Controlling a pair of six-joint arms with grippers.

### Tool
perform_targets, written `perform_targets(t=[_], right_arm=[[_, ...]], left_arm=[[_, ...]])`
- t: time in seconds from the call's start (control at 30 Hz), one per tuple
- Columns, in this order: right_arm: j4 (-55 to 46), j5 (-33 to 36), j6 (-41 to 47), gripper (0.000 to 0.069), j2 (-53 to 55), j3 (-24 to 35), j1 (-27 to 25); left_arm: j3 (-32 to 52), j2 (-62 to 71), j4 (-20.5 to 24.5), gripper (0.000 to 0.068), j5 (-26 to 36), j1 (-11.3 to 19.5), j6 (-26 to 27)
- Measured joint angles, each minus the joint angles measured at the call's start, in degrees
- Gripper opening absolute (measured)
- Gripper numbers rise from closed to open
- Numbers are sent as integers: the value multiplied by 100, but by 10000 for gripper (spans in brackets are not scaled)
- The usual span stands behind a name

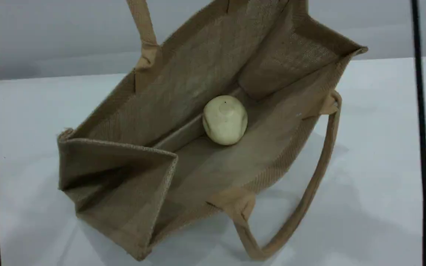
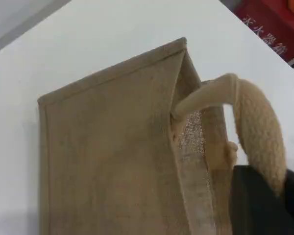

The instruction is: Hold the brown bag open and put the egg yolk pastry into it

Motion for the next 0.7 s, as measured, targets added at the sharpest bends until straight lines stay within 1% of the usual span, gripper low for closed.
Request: perform_targets(t=[0.07,0.17,0.33,0.43,0.53,0.63,0.7], right_arm=[[-147,16,128,377,-9,0,0],[-221,44,196,377,1,6,0],[-215,26,196,377,2,6,0],[-212,20,183,377,2,6,0],[-209,-12,183,377,2,6,0],[-209,-18,183,377,2,6,0],[-204,-10,183,377,-14,6,0]], left_arm=[[0,-67,50,86,12,53,45],[0,-246,181,86,12,268,55],[0,-448,163,86,12,788,-38],[0,-469,139,86,12,1016,-38],[0,-429,117,86,7,1029,-38],[82,-345,-38,86,-37,1011,-28],[265,-278,-183,86,-38,973,113]])
